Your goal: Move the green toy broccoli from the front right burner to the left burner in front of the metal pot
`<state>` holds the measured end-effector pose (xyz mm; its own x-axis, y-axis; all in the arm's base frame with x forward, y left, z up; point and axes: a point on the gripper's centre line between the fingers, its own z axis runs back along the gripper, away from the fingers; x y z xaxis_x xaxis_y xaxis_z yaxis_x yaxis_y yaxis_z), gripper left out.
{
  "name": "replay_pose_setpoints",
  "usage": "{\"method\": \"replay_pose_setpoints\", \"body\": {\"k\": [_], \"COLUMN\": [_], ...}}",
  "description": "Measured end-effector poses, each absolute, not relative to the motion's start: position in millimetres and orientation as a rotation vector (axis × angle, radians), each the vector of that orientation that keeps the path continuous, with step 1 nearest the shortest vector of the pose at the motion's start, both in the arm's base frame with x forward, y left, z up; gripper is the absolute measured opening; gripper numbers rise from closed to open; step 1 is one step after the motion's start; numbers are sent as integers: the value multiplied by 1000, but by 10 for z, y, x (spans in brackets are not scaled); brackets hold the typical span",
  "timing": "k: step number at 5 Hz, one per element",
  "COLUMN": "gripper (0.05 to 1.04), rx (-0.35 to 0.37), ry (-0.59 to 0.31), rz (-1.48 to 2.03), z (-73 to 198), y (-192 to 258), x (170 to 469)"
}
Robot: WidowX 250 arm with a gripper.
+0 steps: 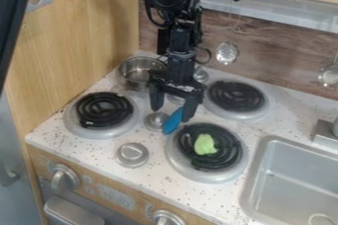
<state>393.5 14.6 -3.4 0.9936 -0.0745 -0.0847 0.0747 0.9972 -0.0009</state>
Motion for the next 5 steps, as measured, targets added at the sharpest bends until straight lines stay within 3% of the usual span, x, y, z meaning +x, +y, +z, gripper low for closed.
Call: {"method": "replay_pose_setpoints", "body": {"k": [2, 5], "gripper": [999, 999], "rx": [-25, -28], "ry": [147, 74], "rz": [-86, -256], "z": [-255, -111], "y": [89, -393], "x": [3821, 3755]}}
